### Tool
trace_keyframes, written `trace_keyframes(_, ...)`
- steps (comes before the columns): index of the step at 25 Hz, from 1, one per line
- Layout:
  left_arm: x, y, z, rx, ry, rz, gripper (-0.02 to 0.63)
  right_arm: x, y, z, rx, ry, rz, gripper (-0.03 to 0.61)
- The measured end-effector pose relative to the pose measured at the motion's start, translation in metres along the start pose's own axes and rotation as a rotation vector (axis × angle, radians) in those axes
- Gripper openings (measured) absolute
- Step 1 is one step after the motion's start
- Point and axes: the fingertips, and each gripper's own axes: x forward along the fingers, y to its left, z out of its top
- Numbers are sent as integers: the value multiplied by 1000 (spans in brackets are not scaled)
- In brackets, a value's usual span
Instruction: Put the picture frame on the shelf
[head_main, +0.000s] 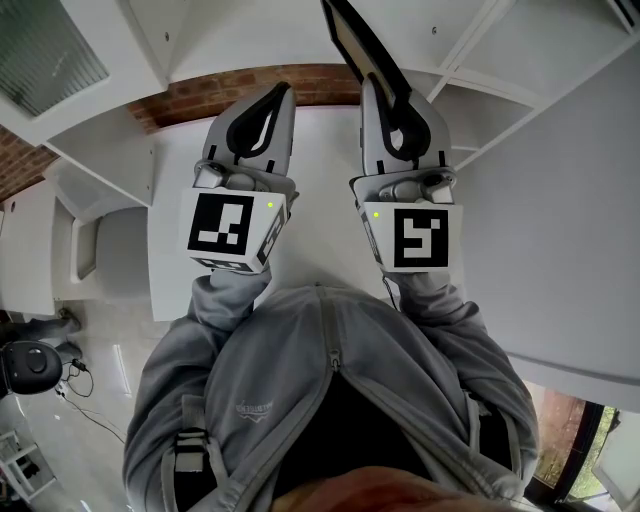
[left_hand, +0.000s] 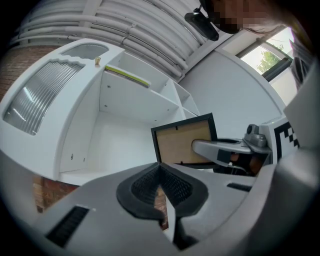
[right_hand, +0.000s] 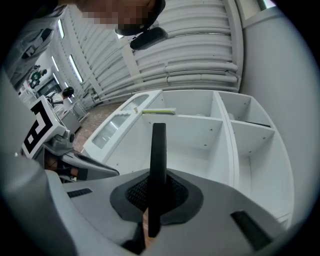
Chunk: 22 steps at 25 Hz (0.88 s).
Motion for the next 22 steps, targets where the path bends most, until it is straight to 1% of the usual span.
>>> trace_keyframes(2,2,2,-1,-1,1,2,8,7,2,0,-3,9,7,34)
trace_keyframes(4,3,3,-1,-1,1,6,8,13,4,1,-38,14,17,34)
trace_keyframes(6,3,5,-1,-1,0,8,8,17,7,-3,-126,45,34,34)
trace_keyframes(9,4,7,-2,-1,0,10,8,22,13,-15,-312,147,74,34)
trace_keyframes(11,4,8,-3,-2,1,14,8,27,16,-18,-387,168,81,34)
trace_keyframes(16,4,9,-3,0,-1,20,8,36,21,-23,-500,178,95,34)
trace_keyframes(22,1,11,3,-3,-12,26,8,48,27,-32,-619,221,136,34)
